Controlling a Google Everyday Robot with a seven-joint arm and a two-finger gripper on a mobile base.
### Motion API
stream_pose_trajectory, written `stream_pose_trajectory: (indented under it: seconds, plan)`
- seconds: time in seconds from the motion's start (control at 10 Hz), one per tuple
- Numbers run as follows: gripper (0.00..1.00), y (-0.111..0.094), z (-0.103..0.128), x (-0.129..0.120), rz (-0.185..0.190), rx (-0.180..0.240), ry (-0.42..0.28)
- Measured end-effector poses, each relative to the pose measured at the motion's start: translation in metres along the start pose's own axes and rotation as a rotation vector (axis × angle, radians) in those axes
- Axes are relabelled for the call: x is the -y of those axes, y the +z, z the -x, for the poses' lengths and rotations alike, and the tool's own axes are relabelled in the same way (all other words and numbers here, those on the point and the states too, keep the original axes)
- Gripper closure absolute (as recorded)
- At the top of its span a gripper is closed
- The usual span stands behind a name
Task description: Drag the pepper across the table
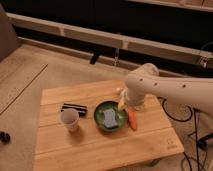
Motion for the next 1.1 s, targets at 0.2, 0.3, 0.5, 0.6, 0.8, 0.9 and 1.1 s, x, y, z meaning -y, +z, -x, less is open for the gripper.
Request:
stream_pose_trajectory:
  seconds: [0.2,0.3,0.5,0.6,0.8,0.9,1.1]
  plan:
    - [0.35,0.006,0.006,0.035,0.014,0.022,0.036]
    - [0.35,0.008,0.005,0.052,0.013,0.027,0.056]
    - [0.35,0.008,0.006,0.048,0.019,0.026,0.052]
    - [0.35,0.008,0.006,0.049,0.018,0.028,0.052]
    - [0.35,0.009,0.006,0.052,0.014,0.027,0.061]
    - [0.35,0.015,0.006,0.055,0.012,0.019,0.075]
    - [0.35,0.038,0.005,0.08,0.005,-0.013,0.143]
